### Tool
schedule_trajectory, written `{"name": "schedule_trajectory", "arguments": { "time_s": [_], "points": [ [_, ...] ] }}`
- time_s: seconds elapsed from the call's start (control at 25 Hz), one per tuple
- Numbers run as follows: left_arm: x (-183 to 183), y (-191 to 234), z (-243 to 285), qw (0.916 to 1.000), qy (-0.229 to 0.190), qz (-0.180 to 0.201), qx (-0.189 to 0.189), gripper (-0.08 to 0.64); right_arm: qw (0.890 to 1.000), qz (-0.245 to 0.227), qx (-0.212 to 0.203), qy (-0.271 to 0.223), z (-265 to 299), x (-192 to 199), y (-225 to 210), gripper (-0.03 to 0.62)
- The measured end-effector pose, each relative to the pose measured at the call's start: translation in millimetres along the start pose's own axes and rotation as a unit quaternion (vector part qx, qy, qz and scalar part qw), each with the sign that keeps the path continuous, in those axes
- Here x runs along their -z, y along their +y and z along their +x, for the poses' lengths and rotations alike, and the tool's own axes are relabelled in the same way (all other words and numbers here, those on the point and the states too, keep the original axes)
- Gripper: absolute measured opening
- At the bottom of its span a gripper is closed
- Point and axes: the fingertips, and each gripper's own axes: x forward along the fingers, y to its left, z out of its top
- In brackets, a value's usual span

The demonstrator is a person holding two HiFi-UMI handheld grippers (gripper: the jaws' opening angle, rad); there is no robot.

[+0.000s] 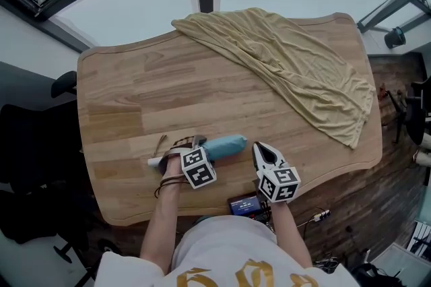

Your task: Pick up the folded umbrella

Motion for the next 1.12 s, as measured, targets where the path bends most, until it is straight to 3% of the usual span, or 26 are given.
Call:
{"name": "schedule_trajectory", "arguments": {
  "time_s": [0.2,0.64,0.96,1.12],
  "points": [
    [-0.3,2.3,3.9,0.9998,0.013,-0.008,-0.013,0.341,1.000,0.003,-0.002,-0.001,-1.4,1.3,-0.1,0.009],
    [-8.6,10.6,-0.2,0.9962,-0.014,-0.085,-0.014,0.330,1.000,0.004,-0.009,-0.006,-5.5,0.2,2.9,0.009],
    [-8.8,11.3,-2.3,0.9929,-0.028,-0.112,-0.029,0.319,1.000,0.005,-0.012,-0.020,-9.3,-11.9,5.1,0.009],
    [-16.0,11.0,-12.9,0.9884,-0.059,-0.135,-0.039,0.318,0.999,0.005,-0.016,-0.028,-11.7,-19.7,6.6,0.009]
  ]
}}
